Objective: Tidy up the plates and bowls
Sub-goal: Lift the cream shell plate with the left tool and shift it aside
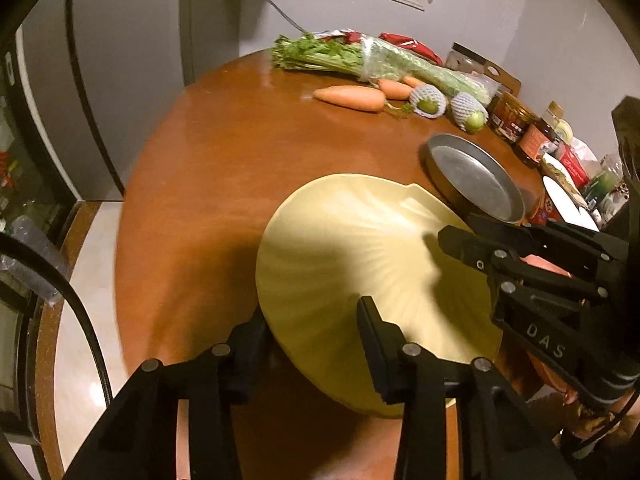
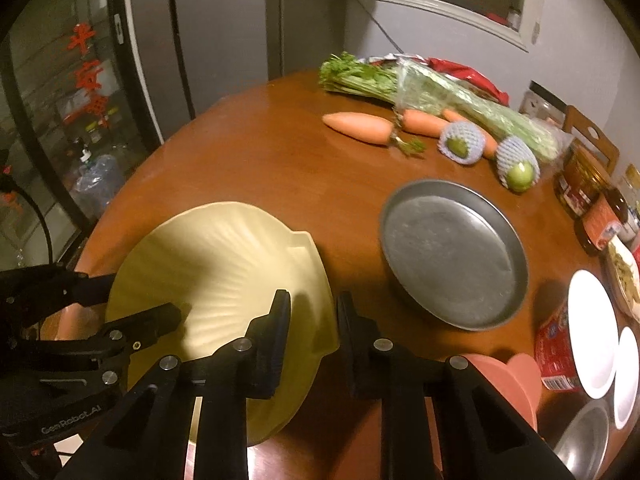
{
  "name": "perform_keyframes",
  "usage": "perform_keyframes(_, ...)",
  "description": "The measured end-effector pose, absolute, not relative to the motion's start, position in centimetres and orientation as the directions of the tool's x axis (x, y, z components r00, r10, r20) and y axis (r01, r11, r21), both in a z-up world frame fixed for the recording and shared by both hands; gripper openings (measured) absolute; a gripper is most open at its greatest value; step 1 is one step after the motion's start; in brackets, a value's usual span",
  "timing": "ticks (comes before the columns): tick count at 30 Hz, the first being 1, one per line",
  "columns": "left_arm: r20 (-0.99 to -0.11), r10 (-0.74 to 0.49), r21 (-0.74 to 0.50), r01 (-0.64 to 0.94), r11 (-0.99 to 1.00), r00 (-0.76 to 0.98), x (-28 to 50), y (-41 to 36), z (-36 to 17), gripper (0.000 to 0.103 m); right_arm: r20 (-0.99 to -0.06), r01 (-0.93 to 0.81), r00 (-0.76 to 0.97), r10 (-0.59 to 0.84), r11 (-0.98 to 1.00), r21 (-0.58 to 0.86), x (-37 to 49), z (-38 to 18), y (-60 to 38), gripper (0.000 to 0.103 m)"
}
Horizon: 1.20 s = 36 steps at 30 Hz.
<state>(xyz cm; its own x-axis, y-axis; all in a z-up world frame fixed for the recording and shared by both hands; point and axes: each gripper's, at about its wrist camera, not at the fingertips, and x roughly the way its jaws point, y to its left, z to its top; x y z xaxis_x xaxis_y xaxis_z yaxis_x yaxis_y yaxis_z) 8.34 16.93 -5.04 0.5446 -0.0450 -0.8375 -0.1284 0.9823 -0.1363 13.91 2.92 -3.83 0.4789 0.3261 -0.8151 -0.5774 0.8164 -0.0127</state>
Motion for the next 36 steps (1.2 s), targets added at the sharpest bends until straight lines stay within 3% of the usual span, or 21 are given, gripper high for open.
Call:
perform_keyframes(11,-0.832,0.003,-0.105,-0.163,0.981,0.555,7.6,17.5,-4.5,0.043,-0.802,-0.624,0.473,0.364,0.781,-0.013,13.6,-3.5,5.0,0.025)
perform_keyframes(36,-0.846,-0.052,-0.13,-0.112,0.985,0.531,7.7,15.2,-5.1,0.043,-0.814,-0.596,0.469,0.343,0.803,-0.006,15.5,-4.4,4.2,0.027)
